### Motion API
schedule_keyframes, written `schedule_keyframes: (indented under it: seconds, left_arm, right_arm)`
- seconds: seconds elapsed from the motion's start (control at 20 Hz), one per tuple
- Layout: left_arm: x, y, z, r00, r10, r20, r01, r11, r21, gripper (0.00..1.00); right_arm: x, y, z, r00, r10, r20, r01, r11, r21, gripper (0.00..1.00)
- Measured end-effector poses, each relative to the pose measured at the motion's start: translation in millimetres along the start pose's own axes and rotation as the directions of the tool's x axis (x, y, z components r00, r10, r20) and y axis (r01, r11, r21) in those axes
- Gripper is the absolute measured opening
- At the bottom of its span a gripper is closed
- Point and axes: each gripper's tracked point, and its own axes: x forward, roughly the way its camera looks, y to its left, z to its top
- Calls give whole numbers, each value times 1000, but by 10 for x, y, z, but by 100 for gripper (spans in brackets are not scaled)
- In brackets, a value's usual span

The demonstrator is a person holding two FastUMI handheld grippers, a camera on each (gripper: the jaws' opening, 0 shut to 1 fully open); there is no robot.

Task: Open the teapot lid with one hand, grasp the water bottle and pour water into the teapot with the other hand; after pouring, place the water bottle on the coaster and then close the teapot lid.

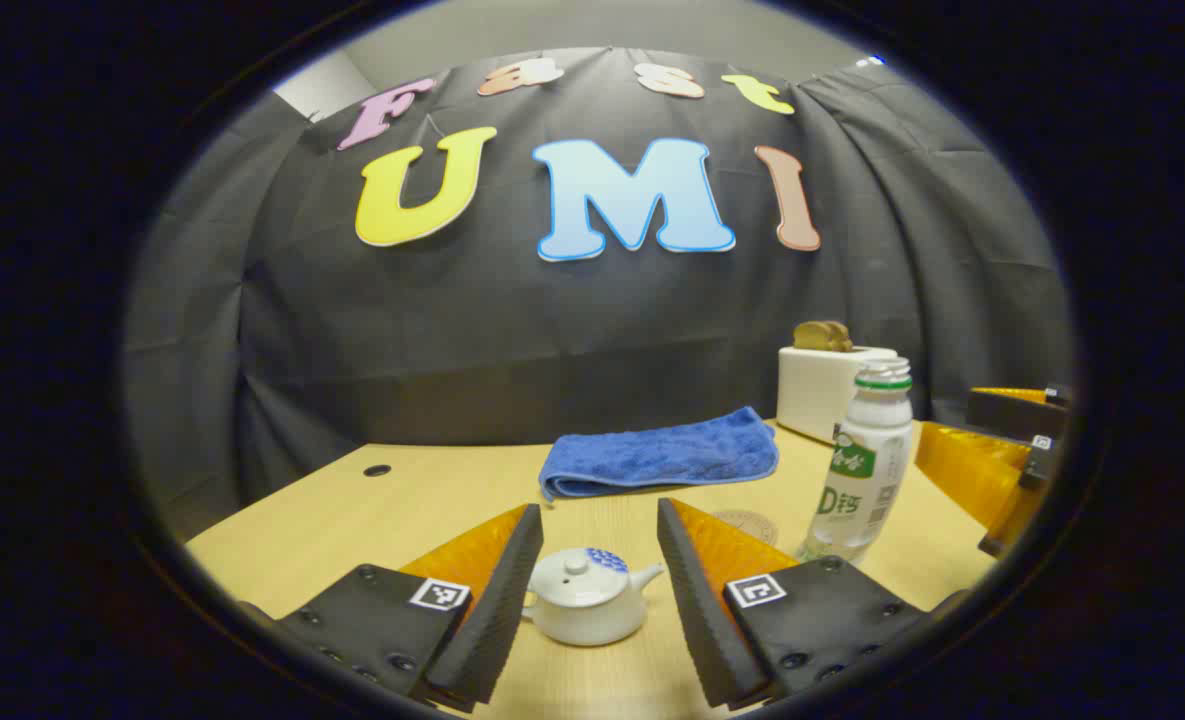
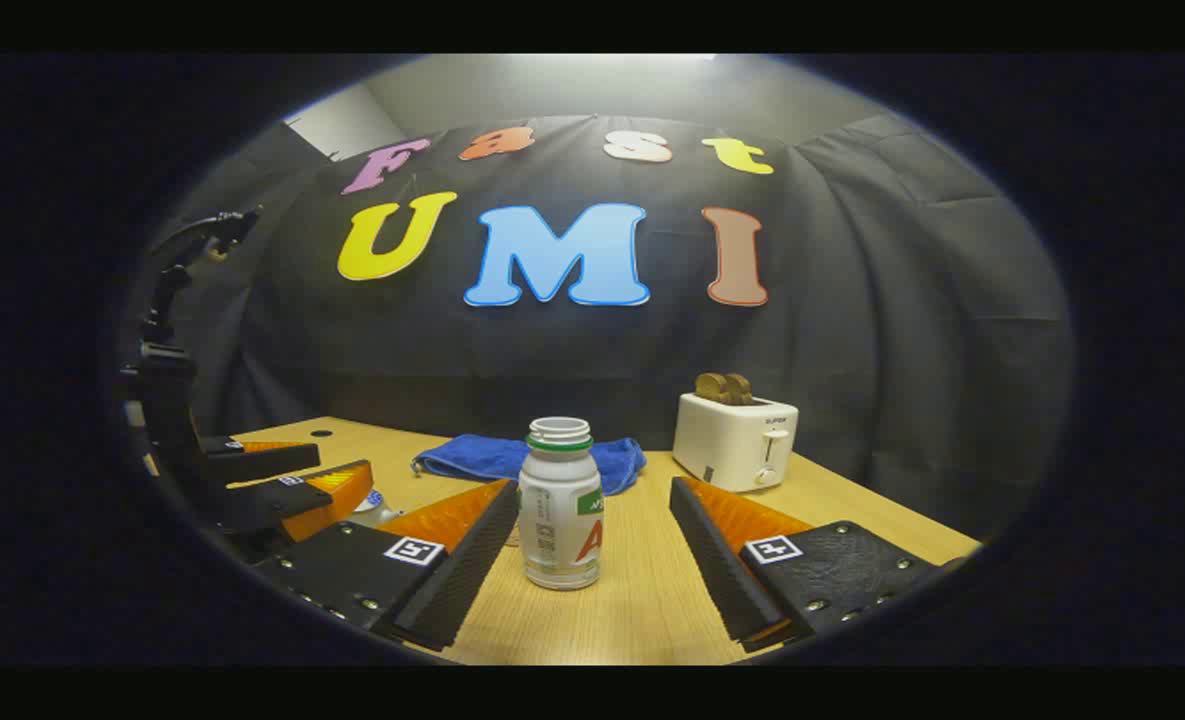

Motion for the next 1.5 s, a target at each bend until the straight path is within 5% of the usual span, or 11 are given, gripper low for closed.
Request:
schedule_keyframes:
  seconds: [0.3, 0.45, 0.6, 0.8, 1.05, 1.45, 1.5]
  left_arm:
    - [222, 90, -298, 997, 31, -64, -34, 998, -51, 64]
    - [236, 127, -309, 997, 44, -68, -47, 998, -44, 70]
    - [250, 142, -321, 997, 50, -66, -52, 998, -31, 62]
    - [258, 111, -307, 997, 34, -65, -35, 999, -19, 29]
    - [255, 113, -284, 997, 39, -65, -40, 999, -14, 14]
    - [150, 144, 4, 1000, 8, -9, -9, 997, -75, 15]
    - [122, 148, 69, 1000, 2, 2, -2, 996, -84, 7]
  right_arm:
    - [115, -83, -173, 999, -5, -35, 5, 1000, 7, 94]
    - [148, -99, -254, 998, -2, -55, 4, 1000, 21, 94]
    - [166, -106, -295, 998, -3, -65, 5, 999, 38, 94]
    - [165, -118, -340, 997, -2, -74, 5, 999, 39, 94]
    - [154, -76, -386, 996, 24, -84, -19, 998, 62, 94]
    - [190, 72, -416, 992, 94, -81, -87, 993, 85, 94]
    - [191, 86, -421, 992, 99, -81, -92, 992, 85, 94]
